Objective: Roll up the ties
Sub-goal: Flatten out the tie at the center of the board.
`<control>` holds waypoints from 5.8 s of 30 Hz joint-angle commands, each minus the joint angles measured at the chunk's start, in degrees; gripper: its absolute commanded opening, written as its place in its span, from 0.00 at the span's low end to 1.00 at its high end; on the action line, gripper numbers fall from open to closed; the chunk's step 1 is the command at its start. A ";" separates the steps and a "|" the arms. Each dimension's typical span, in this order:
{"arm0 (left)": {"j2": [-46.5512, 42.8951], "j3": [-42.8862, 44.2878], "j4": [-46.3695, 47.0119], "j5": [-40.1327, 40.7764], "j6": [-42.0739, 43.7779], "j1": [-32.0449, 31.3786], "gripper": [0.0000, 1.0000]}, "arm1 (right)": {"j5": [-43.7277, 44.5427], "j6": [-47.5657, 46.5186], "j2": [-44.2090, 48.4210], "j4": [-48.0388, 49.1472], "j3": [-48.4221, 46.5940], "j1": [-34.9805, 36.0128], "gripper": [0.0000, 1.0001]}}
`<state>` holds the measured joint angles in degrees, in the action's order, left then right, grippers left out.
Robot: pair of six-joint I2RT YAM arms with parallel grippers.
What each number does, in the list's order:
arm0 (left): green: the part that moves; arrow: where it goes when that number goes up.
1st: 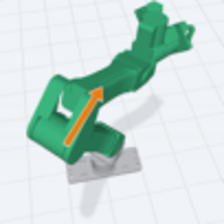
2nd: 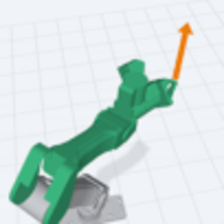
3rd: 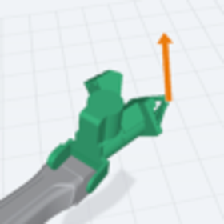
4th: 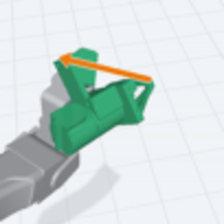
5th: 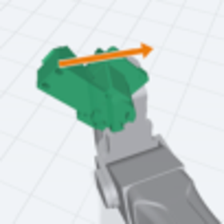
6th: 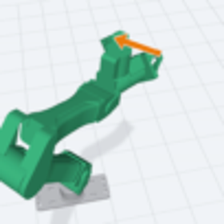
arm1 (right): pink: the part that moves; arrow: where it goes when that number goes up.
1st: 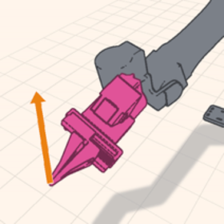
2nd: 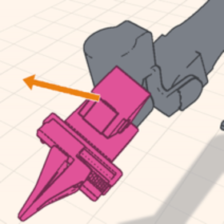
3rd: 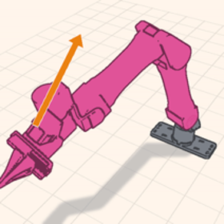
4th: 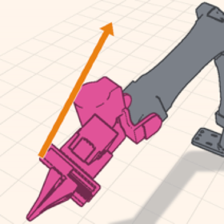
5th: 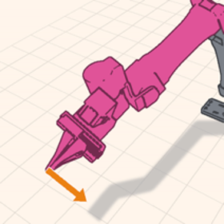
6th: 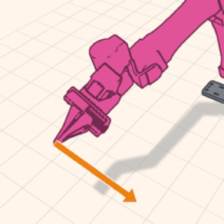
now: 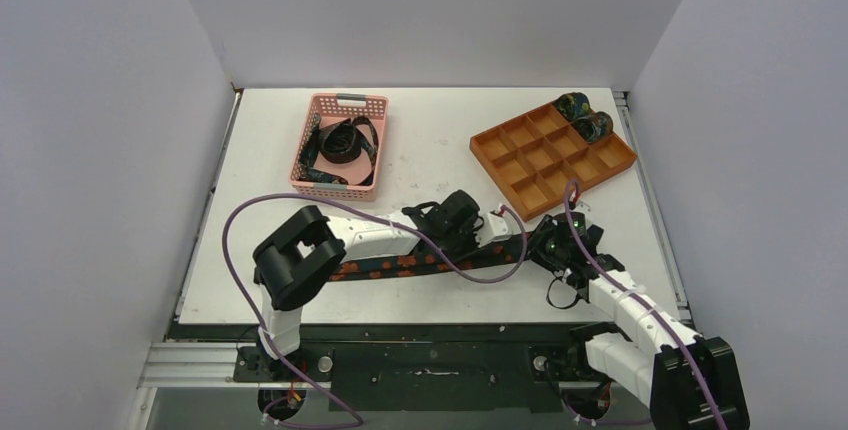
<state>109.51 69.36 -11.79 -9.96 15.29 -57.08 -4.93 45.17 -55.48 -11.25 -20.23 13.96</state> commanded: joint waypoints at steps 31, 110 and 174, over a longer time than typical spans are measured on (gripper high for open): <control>-4.76 -9.41 17.75 42.95 28.68 -16.94 0.00 | 0.23 -0.51 -1.74 4.28 -0.86 -5.33 0.35; 4.24 -1.70 14.39 35.75 23.10 -16.99 0.00 | -4.83 7.08 -6.26 11.55 1.31 -1.33 0.36; 6.38 0.55 11.00 29.32 18.81 -15.69 0.00 | -10.48 7.05 -11.57 14.60 0.44 -3.93 0.05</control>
<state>115.55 69.80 -1.87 20.51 35.18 -73.03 -15.94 53.08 -68.14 3.16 -18.33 9.82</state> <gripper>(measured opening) 0.007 0.066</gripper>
